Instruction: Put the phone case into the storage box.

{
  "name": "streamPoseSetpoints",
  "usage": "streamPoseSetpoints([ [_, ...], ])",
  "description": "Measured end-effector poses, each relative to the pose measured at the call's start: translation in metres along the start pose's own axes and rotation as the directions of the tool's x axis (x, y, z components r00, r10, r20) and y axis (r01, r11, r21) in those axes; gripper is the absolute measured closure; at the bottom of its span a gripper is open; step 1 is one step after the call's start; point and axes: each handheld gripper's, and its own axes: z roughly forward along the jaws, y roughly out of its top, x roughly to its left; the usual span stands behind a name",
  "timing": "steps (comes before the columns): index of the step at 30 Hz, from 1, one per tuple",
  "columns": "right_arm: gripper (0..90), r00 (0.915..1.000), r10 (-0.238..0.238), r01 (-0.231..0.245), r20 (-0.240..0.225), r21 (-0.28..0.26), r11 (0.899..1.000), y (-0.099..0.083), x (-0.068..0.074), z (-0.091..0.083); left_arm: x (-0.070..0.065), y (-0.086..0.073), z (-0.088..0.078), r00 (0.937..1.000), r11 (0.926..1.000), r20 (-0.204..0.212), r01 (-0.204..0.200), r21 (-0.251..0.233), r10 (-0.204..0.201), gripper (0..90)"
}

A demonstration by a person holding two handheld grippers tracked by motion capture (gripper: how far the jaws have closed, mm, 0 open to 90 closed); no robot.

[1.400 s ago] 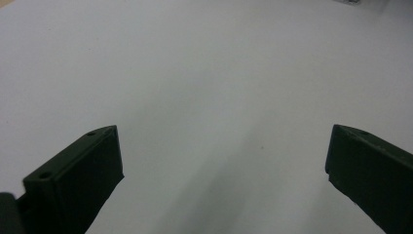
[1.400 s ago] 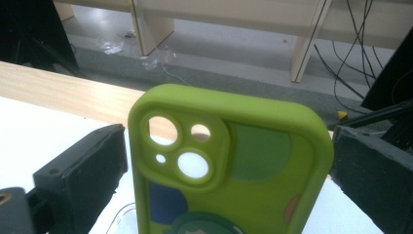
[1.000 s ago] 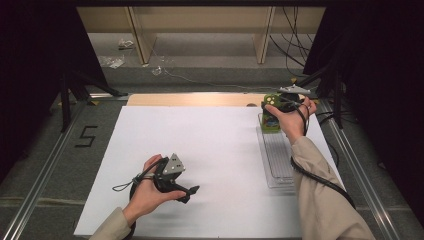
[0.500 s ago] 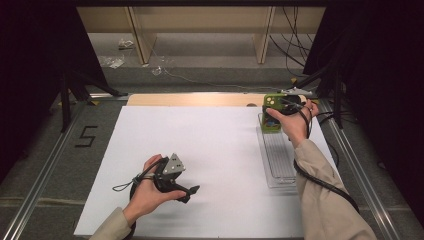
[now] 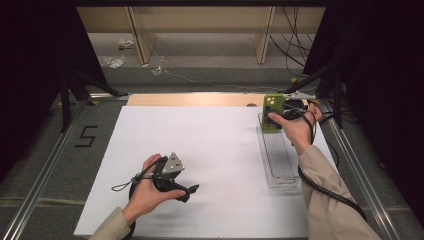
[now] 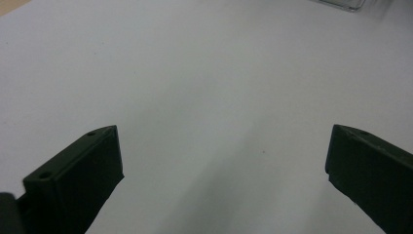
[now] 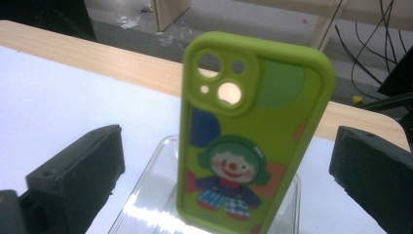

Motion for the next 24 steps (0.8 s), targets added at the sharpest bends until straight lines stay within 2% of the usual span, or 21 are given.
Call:
streamPoseSetpoints([
  [8,0.4,0.9994,-0.004,0.004,-0.034,-0.012,1.0,-0.013,0.009,-0.014,-0.001,0.0,0.001,1.0,1.0,0.004,-0.004,0.006,0.004,0.0],
  [24,0.5,0.9961,-0.045,0.041,-0.077,-0.044,0.998,-0.028,0.02,-0.043,-0.001,0.0,0.0,1.0,1.0,0.002,-0.005,0.004,0.005,0.0],
])
